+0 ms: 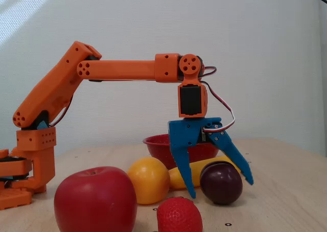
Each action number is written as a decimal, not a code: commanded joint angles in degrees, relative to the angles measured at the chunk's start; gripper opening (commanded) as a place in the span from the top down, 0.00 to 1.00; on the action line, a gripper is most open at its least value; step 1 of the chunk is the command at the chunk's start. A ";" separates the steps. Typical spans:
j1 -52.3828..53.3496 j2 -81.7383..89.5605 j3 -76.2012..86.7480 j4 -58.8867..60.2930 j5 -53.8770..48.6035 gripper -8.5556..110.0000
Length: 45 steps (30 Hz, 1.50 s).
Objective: Put the plum in the red bowl.
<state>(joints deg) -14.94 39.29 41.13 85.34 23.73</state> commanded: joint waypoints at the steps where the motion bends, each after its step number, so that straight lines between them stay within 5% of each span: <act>1: 1.41 2.81 -4.13 -1.49 1.49 0.59; 15: 1.32 3.16 -4.13 -0.18 2.90 0.93; 33: 1.05 20.30 -8.35 17.23 -3.78 0.93; 45: 13.01 36.30 -8.35 17.67 -10.55 0.93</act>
<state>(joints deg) -5.80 66.09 38.23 101.87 15.82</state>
